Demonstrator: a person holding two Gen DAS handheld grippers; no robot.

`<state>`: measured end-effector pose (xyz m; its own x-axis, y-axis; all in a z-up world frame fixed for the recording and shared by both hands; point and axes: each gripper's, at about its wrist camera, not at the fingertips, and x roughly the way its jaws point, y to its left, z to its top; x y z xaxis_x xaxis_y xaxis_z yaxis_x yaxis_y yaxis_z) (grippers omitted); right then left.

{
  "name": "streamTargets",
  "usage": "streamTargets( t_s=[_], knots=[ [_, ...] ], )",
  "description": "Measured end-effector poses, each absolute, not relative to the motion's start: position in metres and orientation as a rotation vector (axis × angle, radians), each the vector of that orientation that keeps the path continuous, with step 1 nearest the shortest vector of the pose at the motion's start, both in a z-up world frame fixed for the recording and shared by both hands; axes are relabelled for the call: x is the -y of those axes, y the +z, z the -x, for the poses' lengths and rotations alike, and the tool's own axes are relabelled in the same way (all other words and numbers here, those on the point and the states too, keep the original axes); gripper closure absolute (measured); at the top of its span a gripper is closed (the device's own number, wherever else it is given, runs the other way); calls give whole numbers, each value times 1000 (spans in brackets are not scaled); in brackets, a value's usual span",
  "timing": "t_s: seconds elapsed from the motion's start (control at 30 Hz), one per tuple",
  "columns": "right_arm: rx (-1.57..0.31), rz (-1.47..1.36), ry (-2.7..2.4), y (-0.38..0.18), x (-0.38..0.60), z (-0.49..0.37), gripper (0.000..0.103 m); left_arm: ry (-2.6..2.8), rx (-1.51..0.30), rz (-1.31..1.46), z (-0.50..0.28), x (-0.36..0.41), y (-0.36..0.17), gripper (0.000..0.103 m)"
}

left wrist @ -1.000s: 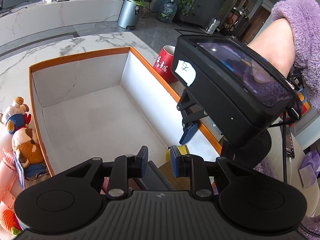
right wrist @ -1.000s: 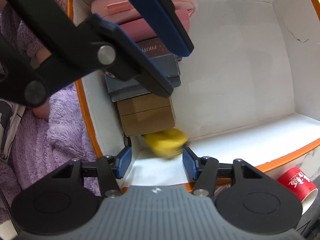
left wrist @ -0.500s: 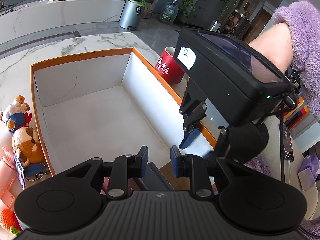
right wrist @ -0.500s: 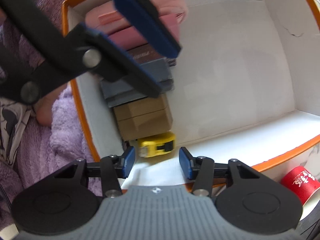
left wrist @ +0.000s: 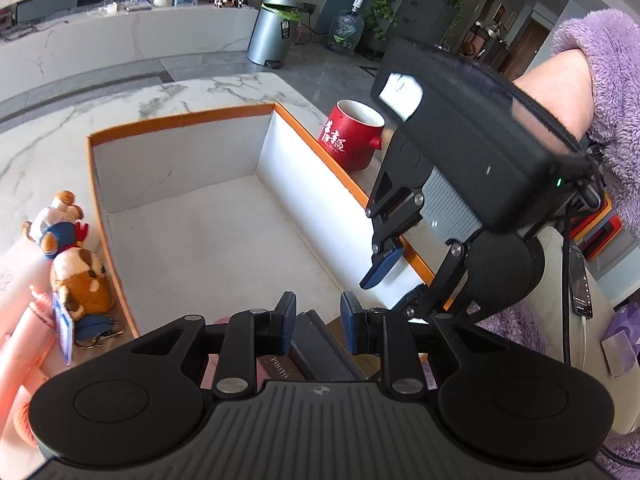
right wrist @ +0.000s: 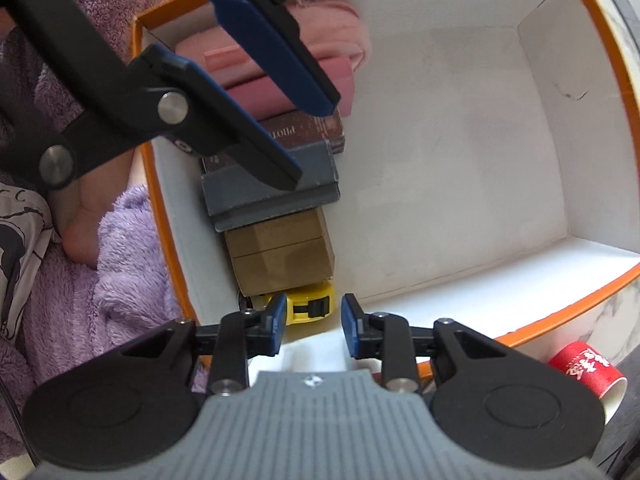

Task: Organize objects
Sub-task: 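Move both grippers back over the toys on the table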

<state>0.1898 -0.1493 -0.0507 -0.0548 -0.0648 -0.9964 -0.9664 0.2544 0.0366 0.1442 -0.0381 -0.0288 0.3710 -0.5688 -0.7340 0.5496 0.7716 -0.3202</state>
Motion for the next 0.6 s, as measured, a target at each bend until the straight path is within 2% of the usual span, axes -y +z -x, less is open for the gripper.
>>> streamTargets(
  t_s=[0.33,0.6],
  knots=[
    [-1106,754,922,20,123,-173,71,-553,-883,15,-117,-36,11,75],
    [-941,601,913,34,44,-150,71,-318,-920,134,-116,-103,-1,75]
  ],
)
